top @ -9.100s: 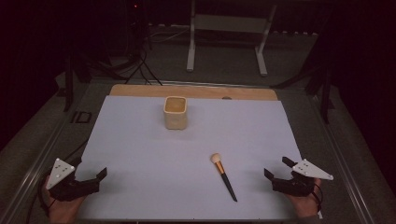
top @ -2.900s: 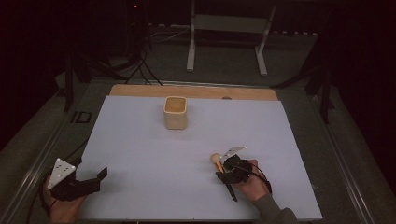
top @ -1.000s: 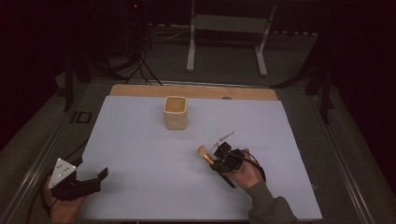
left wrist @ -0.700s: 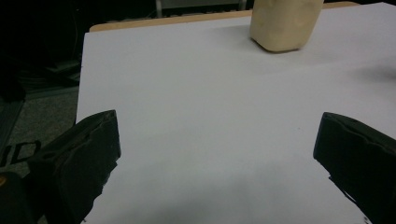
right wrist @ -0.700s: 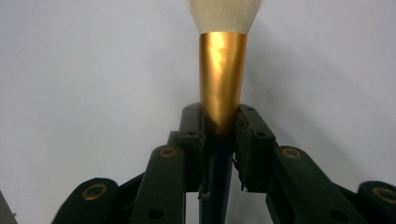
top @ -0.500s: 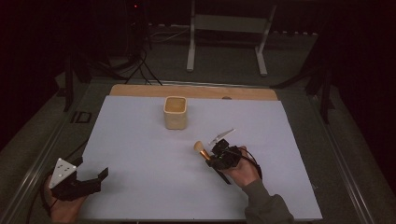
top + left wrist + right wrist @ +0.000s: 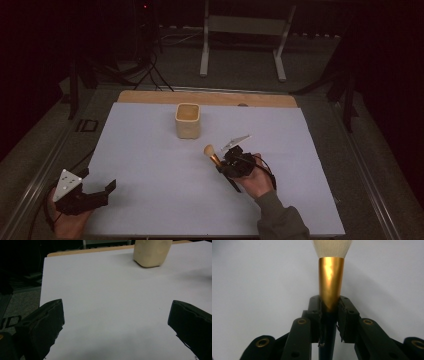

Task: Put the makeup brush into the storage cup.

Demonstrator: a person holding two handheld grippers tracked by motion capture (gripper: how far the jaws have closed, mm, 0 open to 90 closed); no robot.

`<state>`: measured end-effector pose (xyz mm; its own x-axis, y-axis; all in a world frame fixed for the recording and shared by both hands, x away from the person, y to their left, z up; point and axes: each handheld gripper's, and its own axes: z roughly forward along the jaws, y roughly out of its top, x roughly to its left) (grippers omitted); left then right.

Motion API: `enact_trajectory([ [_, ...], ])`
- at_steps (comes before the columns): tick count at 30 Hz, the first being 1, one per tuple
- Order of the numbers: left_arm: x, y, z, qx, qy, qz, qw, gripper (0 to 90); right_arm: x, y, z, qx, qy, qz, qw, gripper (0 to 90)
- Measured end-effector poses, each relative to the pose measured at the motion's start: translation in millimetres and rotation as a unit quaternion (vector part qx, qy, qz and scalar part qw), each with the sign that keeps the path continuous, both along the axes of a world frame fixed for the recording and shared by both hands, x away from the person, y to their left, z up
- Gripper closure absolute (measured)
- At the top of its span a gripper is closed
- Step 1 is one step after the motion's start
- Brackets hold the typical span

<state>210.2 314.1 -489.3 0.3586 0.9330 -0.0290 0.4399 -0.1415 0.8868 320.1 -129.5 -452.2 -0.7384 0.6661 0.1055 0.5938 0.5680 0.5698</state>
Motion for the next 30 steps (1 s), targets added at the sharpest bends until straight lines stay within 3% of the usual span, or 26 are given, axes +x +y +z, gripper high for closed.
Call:
enact_trajectory([
  [10, 0.0, -0.4, 0.1, 0.0, 0.0, -0.001, 1.0, 1.8, 3.5, 2.6, 4.1, 0.028, -0.018, -0.009, 0.9994, 74.1],
  [30, 0.2, -0.3, -0.1, 0.0, 0.0, 0.0, 1.0, 1.8, 7.6, 5.7, 11.2, 0.059, -0.041, -0.027, 0.997, 74.1],
])
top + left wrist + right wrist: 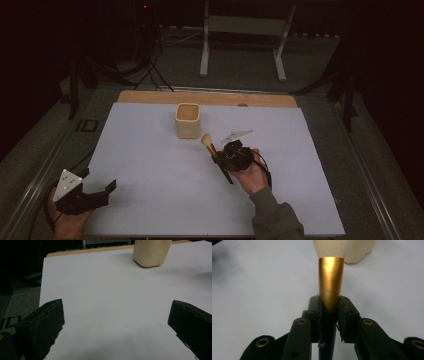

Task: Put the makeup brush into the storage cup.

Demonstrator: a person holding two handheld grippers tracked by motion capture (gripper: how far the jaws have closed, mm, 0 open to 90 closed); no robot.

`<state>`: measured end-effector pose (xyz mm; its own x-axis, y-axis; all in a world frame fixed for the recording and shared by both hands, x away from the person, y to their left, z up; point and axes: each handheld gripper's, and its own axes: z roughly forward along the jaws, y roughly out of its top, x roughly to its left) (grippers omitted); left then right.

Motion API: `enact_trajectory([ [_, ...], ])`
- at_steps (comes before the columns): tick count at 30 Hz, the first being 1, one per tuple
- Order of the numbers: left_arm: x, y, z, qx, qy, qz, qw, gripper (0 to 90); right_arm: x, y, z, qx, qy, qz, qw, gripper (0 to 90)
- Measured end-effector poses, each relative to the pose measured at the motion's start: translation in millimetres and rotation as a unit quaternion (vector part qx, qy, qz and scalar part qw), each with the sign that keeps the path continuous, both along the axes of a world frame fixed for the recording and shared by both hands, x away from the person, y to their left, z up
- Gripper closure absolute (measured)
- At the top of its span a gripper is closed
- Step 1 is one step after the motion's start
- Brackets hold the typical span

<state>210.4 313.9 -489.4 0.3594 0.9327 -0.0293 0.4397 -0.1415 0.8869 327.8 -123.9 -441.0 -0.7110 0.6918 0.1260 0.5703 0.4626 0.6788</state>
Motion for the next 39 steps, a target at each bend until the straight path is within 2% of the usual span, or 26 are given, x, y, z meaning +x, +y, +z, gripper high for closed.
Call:
enact_trajectory([
  [26, -0.1, -0.3, 0.1, 0.0, 0.0, -0.001, 1.0, 1.8, 8.9, 8.3, 11.6, 0.03, -0.034, -0.01, 0.9989, 74.1],
  [39, 0.2, -0.6, 0.0, 0.001, 0.0, -0.002, 1.0, 1.8, 16.2, 8.0, 12.4, 0.046, -0.047, -0.015, 0.9977, 74.1],
])
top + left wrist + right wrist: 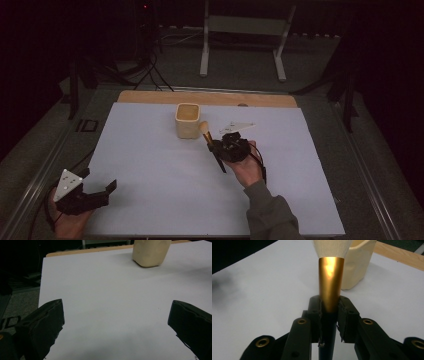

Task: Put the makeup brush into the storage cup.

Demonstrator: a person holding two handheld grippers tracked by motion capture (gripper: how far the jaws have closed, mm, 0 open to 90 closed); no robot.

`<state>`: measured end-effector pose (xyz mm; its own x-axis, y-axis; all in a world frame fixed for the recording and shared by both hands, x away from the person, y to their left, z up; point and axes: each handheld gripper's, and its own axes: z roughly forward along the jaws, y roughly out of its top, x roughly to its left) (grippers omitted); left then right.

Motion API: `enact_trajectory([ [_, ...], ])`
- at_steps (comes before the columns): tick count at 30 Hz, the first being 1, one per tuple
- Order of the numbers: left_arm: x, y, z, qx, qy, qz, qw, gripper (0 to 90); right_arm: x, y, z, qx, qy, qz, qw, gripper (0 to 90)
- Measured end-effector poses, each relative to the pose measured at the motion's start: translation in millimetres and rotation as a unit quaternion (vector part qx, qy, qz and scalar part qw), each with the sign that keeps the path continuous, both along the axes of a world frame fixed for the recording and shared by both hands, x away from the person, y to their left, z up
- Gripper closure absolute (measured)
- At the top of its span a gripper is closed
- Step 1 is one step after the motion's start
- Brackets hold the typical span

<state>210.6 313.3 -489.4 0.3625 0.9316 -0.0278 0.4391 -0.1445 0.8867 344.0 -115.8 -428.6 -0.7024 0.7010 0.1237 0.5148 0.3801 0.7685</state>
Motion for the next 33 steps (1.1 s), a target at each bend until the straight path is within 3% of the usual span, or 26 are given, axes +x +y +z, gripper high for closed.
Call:
enact_trajectory([
  [33, 0.0, -0.4, 0.2, 0.0, -0.001, -0.001, 1.0, 1.8, 11.9, 9.3, 5.1, 0.029, -0.019, -0.006, 0.9994, 74.0],
])
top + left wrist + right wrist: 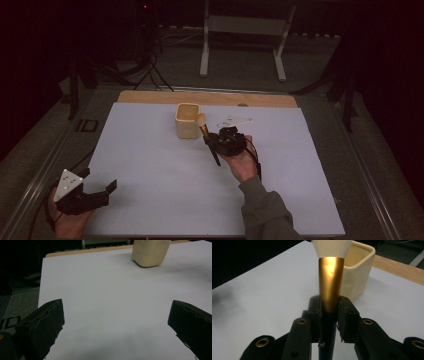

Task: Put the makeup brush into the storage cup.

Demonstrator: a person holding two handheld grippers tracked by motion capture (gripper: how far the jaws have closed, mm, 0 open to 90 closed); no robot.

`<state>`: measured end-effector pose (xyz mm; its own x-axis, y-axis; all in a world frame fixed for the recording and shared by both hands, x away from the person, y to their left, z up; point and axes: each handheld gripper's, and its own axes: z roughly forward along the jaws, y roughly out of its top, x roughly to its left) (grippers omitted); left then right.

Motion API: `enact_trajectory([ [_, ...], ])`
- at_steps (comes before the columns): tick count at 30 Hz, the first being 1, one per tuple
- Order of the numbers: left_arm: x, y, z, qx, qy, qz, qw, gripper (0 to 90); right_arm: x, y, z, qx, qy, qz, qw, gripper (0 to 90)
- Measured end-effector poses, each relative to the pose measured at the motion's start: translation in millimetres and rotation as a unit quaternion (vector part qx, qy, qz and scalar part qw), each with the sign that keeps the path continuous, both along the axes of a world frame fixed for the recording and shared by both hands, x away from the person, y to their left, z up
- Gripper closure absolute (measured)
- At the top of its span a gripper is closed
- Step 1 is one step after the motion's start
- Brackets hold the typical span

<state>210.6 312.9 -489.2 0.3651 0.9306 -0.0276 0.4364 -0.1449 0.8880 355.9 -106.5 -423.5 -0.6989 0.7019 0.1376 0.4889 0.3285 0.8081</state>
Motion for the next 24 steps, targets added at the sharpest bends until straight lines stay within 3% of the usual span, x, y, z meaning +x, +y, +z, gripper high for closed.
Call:
enact_trajectory([
  [24, -0.2, 0.0, 0.1, -0.001, 0.0, 0.0, 1.0, 1.8, 8.6, 4.5, 5.0, 0.014, -0.02, -0.009, 0.9997, 74.1],
])
